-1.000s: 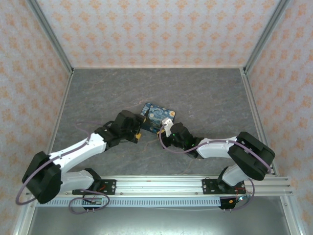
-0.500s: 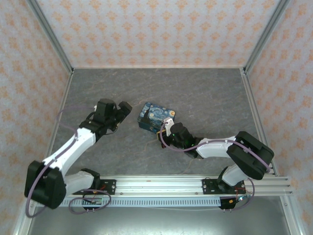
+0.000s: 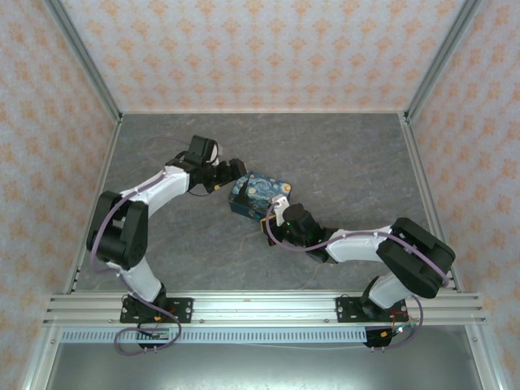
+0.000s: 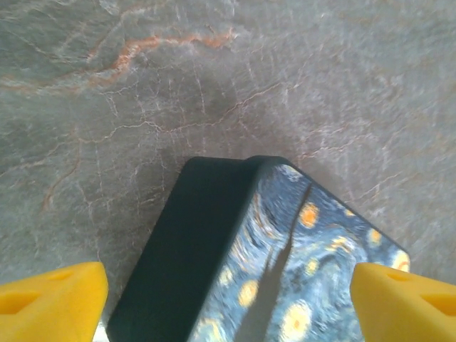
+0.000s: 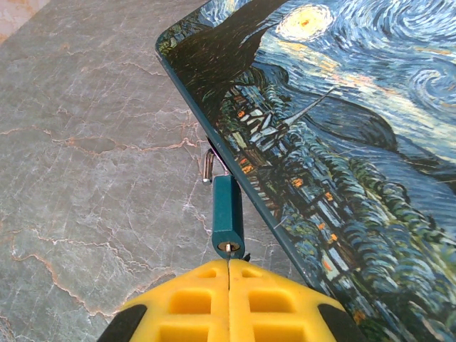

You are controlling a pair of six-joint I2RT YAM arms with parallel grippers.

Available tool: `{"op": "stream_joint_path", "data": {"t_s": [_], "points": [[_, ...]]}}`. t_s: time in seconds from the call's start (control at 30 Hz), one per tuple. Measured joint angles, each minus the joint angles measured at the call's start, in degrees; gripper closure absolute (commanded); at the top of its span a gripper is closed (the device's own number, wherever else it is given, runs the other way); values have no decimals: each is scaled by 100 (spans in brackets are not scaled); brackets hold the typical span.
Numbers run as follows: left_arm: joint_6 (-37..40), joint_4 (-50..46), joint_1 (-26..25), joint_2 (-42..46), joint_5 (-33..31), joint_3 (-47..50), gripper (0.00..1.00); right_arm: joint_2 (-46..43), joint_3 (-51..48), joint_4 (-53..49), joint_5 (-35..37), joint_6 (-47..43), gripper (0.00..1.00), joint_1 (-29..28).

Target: Unlock the padlock with the key

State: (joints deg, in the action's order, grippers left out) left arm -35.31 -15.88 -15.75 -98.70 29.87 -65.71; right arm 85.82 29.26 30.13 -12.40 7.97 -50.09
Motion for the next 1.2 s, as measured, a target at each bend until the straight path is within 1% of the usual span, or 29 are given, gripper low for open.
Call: {"op": "stream_joint_path", "data": {"t_s": [0.17, 0.3, 0.43, 0.57, 0.77, 1.07, 1.2], "points": [[107, 24, 0, -485, 282, -33, 24, 0, 0, 0, 15, 31, 100, 2], [116, 127, 4, -494, 323, 7, 27, 0, 0, -2, 22, 103, 100, 2], [70, 446, 4, -356, 319, 304, 31, 0, 0, -2, 15, 173, 100, 4], [-116, 855, 4, -79, 306, 798, 32, -11, -11, 0, -15, 302, 100, 24], [-501, 1386, 4, 468, 181, 1611, 33, -173, -256, 81, -315, 605, 100, 190], [-1141, 1884, 4, 1368, -105, 2699, 34, -186, -337, 238, -1130, 1180, 100, 514], [-1471, 1996, 0, 1943, -289, 3270, 34, -2, -339, 345, -1545, 1493, 100, 748]]}}
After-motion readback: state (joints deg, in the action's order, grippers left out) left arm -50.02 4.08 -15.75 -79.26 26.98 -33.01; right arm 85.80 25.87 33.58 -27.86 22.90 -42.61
